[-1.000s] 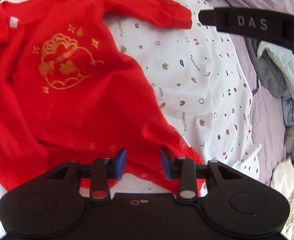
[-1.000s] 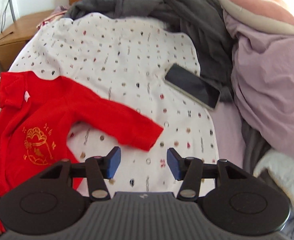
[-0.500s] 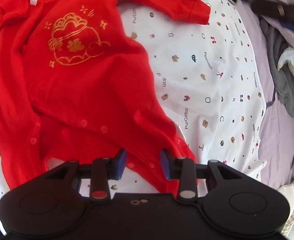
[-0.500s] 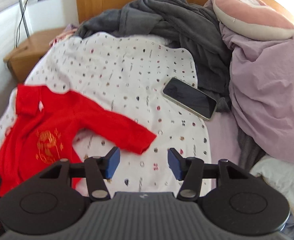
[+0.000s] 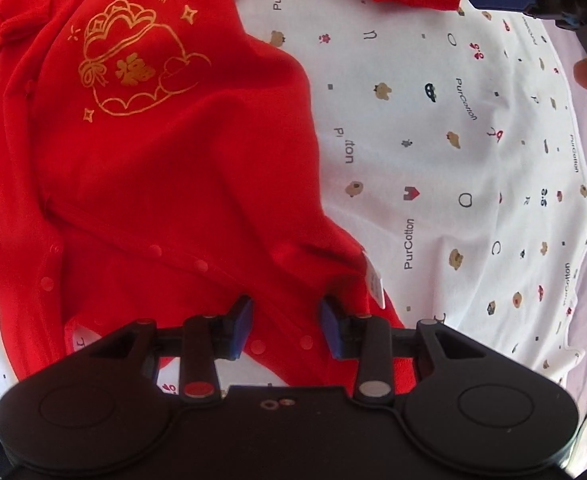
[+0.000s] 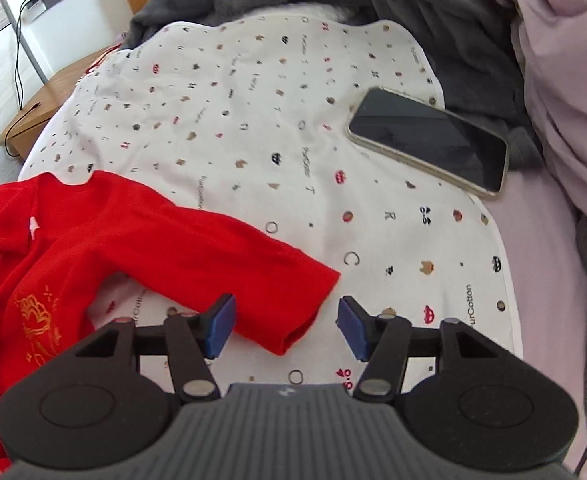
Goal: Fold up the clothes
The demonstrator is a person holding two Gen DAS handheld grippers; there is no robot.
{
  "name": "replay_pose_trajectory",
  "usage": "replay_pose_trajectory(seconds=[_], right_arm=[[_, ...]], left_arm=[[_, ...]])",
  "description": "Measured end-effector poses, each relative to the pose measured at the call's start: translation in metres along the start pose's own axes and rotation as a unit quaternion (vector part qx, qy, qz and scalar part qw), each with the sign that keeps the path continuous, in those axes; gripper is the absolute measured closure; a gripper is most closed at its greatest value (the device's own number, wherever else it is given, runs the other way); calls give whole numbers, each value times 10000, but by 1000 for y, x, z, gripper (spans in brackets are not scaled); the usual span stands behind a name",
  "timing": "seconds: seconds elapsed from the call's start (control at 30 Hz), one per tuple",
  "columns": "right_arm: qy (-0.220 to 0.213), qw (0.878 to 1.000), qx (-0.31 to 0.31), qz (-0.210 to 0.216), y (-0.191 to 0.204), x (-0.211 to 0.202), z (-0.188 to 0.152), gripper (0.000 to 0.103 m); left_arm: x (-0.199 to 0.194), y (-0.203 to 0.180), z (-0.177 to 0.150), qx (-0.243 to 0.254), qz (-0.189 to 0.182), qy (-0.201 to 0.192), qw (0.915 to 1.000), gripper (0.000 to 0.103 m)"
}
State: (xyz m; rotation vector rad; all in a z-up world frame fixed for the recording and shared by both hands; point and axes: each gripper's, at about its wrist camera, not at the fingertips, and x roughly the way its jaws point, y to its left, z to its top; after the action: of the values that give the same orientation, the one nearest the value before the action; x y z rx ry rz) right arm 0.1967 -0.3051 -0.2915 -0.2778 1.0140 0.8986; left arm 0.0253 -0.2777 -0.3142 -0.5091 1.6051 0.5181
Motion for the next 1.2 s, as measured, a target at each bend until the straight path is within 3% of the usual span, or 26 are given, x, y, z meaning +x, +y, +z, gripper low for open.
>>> replay_pose_trajectory(seconds=[0.17, 0.3, 0.33, 0.47, 0.63, 0.77, 0.97, 1.2], right_arm=[[-17, 9998, 20, 199, 1, 12, -2, 46], [-342, 9993, 70, 123, 9, 4, 1, 65], [-285, 9995, 61, 103, 10, 4, 2, 76], [-61, 9999, 106, 49, 15, 10, 8, 97], [-208, 9996, 129, 137, 33, -2, 17, 98], [-311, 9993, 50, 207, 62, -24, 28, 98], [-330, 9983, -43, 488, 121, -49, 50, 98], [-49, 9978, -139, 640, 191, 1, 60, 98]], left_arm=[[3, -8, 7, -103, 183, 127, 9997, 62], [2, -4, 7, -57, 64, 128, 9999, 61], [1, -3, 8, -40, 37, 148, 9999, 61], [1, 3, 15, -49, -154, 312, 9994, 61], [-5, 22, 18, -103, -649, 412, 9970, 61], [-20, 44, 12, -100, -721, 240, 9971, 61], [-46, 94, 4, -19, -710, -225, 9972, 61], [-50, 159, 16, -357, -380, -645, 9966, 61]])
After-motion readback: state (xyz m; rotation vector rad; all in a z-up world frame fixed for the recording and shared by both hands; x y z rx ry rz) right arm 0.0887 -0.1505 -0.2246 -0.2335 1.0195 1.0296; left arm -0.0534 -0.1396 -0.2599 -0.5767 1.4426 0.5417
